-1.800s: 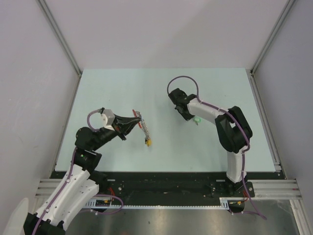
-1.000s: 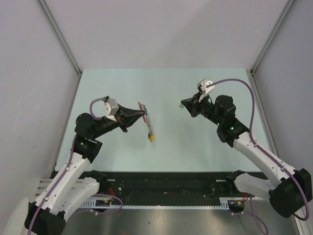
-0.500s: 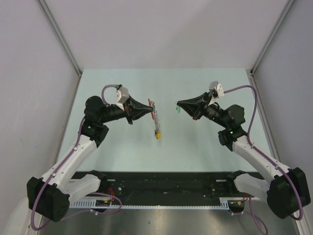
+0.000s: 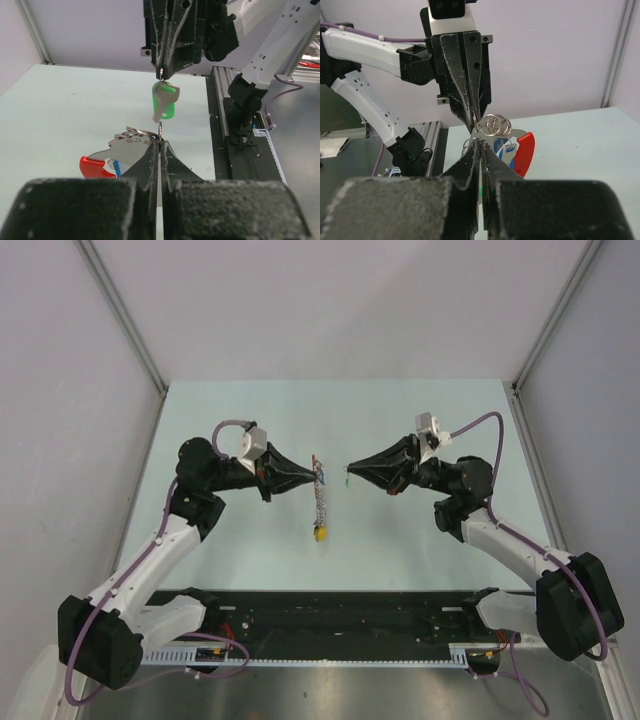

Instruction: Put the keys on the keyring

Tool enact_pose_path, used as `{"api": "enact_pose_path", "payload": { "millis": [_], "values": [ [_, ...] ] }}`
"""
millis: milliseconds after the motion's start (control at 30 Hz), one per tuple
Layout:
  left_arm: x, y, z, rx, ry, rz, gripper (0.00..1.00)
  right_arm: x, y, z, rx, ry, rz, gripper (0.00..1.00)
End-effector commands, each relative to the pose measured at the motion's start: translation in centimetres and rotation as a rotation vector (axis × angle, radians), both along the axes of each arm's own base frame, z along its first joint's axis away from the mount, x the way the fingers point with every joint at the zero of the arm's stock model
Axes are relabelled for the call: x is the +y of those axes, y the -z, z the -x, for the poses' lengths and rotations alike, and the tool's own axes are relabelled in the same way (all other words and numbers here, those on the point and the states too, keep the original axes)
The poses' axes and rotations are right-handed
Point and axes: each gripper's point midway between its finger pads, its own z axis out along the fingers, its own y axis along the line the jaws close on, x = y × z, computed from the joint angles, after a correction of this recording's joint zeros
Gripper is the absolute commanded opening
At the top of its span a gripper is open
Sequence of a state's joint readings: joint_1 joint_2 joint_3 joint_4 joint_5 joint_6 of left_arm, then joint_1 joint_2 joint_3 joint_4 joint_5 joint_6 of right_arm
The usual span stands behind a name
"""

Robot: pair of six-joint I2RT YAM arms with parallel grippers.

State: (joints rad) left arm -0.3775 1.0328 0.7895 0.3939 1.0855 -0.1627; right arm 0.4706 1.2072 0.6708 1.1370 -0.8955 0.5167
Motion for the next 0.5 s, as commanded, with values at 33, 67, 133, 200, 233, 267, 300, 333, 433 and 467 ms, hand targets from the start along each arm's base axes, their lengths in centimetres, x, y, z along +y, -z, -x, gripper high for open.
{"api": "enact_pose_path", "payload": {
  "millis": [33,67,133,200,233,267,300,333,433,467],
  "values": [
    [-0.3,-0.9,2.2,-0.094,0.088,0.006,0.0,0.6,-1.2,1.7,-0.102,-0.073,-0.019,0.0],
    [-0.4,-0.7,2.5,-0.098,0.1,0.004,0.0,0.8,-1.1,1.8,-0.106,-0.077,-0.016,0.0],
    [-0.5,-0.7,2.9,-0.109,0.114,0.002,0.0,1.4,-1.0,2.0,-0.118,-0.087,-0.008,0.0],
    [-0.5,-0.7,3.2,-0.117,0.121,0.001,0.0,1.8,-0.9,2.1,-0.117,-0.096,-0.002,0.0],
    [-0.5,-0.7,3.3,-0.123,0.125,0.001,0.0,1.9,-0.9,2.1,-0.122,-0.097,-0.001,0.0],
    [-0.5,-0.6,3.4,-0.122,0.128,0.0,0.0,2.0,-0.9,2.2,-0.129,-0.099,0.002,0.0],
    [-0.5,-0.7,3.5,-0.125,0.128,0.0,0.01,2.1,-0.9,2.2,-0.13,-0.103,0.004,0.0],
    [-0.5,-0.7,3.5,-0.128,0.128,0.002,0.0,2.2,-1.0,2.4,-0.136,-0.106,0.005,0.0],
    [-0.6,-0.7,3.6,-0.127,0.125,0.003,0.0,2.4,-1.3,2.6,-0.152,-0.116,0.006,0.0],
    [-0.6,-0.7,3.5,-0.124,0.125,0.003,0.0,2.4,-1.4,2.7,-0.16,-0.116,0.007,0.0]
  ]
}}
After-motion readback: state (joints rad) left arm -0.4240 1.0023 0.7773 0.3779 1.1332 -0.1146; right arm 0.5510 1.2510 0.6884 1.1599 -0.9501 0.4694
